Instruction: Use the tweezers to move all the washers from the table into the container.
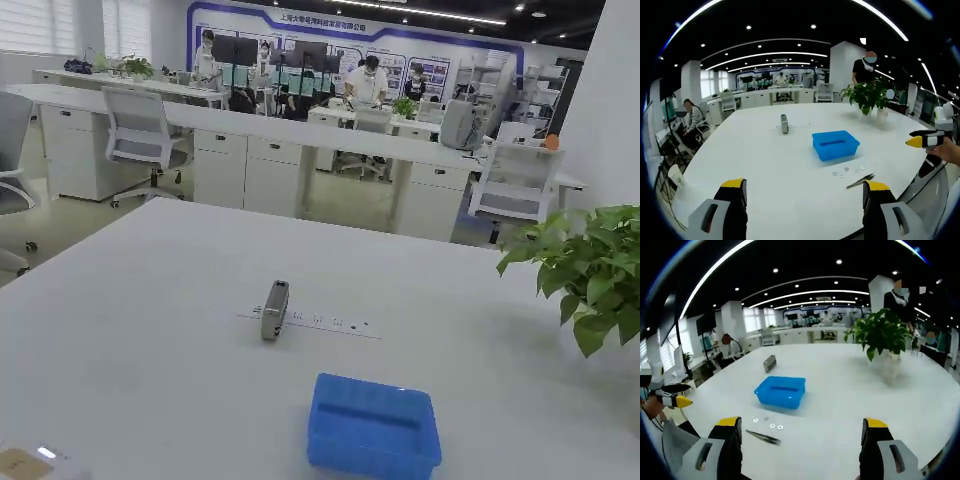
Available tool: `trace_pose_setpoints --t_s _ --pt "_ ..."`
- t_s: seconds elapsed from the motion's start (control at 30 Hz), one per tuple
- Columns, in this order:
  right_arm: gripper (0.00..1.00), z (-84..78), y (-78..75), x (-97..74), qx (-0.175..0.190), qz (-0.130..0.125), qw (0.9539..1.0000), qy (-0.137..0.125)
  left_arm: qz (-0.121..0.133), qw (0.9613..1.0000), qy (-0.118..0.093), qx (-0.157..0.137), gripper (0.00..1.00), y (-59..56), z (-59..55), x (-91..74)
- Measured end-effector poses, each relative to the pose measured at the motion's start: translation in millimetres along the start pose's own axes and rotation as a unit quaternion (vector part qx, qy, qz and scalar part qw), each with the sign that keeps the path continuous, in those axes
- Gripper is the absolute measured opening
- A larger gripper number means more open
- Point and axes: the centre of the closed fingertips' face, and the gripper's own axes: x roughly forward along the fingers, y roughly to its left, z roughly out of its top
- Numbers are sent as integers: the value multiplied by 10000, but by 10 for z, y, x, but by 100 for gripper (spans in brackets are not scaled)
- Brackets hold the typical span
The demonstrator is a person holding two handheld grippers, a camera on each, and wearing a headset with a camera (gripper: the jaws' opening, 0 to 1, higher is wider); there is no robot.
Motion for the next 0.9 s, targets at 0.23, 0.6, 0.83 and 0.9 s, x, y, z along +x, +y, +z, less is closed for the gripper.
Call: trace_pose_setpoints --t_s 0.23,0.6,0.83,0.9 --pt "95 42 -45 6 -119 -74 9999 -34 79 9999 132 29 99 30 -41 28" --pt "98 3 -42 44 -105 -9 9999 100 55 9998 193 64 99 25 -47 21" --pt "98 -43 3 67 -233 22 9995 193 36 9997 197 102 99 6 -38 27" --pt "98 -48 3 68 -213 33 9996 196 36 9997 212 111 99 6 -41 29"
